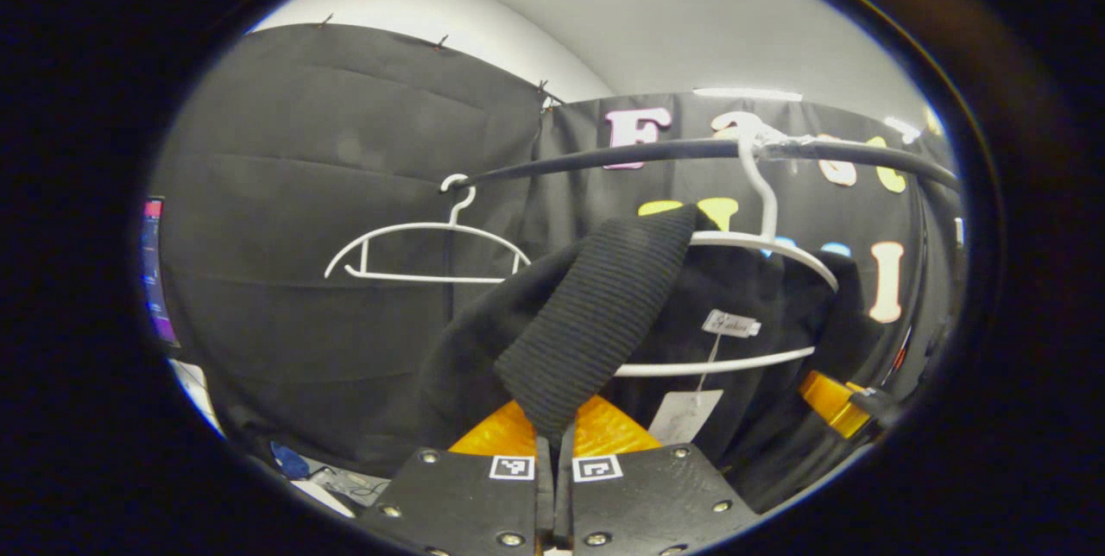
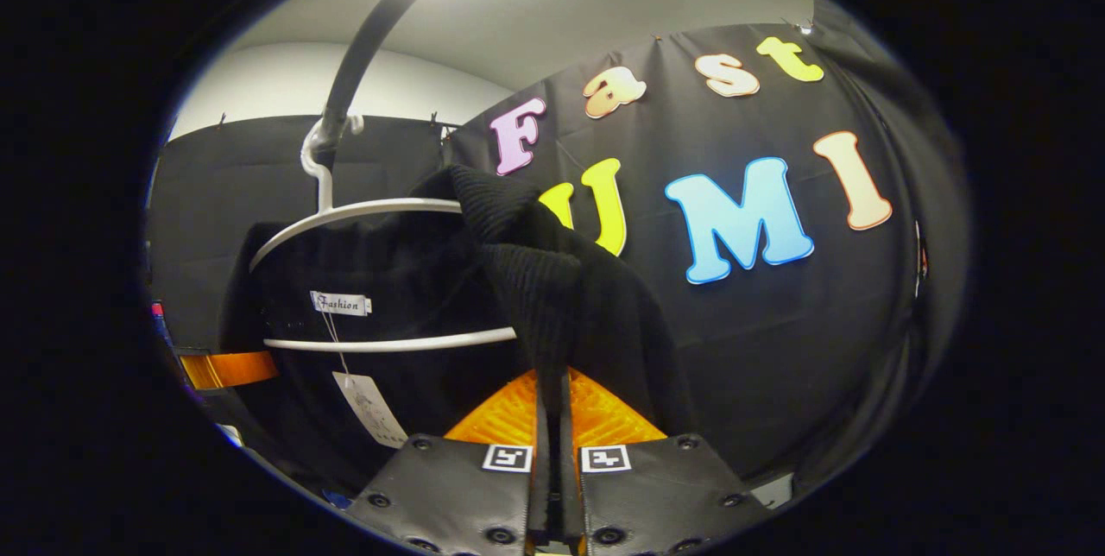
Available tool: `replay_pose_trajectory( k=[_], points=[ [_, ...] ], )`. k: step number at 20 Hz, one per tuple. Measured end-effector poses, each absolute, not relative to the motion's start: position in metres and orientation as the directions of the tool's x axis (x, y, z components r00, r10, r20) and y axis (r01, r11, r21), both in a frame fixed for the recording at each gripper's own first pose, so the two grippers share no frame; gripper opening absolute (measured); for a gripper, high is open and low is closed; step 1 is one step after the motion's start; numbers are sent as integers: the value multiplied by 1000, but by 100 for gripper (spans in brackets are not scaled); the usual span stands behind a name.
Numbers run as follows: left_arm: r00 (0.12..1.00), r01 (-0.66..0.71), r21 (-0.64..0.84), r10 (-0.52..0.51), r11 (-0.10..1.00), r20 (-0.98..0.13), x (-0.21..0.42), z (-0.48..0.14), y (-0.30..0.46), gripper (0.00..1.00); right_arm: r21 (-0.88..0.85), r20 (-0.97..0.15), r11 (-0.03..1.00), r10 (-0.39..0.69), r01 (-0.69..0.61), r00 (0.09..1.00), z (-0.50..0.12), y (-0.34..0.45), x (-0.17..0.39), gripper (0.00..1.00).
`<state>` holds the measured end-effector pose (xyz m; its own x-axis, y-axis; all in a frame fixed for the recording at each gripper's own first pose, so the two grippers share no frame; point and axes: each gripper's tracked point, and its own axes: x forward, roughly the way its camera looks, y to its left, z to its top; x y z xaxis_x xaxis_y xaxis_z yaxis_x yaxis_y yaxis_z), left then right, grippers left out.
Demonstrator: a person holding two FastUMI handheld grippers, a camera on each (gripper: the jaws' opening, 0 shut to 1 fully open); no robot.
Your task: Grasp the clothes on the hanger with both hands and then place them into the laundry hamper below.
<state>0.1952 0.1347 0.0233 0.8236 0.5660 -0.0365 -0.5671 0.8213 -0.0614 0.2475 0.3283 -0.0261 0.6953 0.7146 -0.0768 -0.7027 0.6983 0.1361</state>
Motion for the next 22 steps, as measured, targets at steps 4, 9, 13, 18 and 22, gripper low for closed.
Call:
replay_pose_trajectory(
  k=[4,9,13,18,22],
  points=[
    [881,-472,-135,470,871,-47,189,29,130,1,143,-104,712,702,-687,705,-23,316,254,2],
    [931,-366,-137,362,921,-51,178,36,120,1,98,-90,777,629,-621,772,-14,297,251,2],
    [954,-299,-154,294,942,-54,172,40,113,2,72,-65,820,573,-568,817,-4,284,254,0],
    [978,-204,-145,196,968,-68,166,48,108,2,39,-17,864,502,-501,865,13,270,267,5],
    [987,-156,-204,147,966,-62,159,58,115,2,13,23,888,460,-460,888,27,263,279,2]
  ],
)
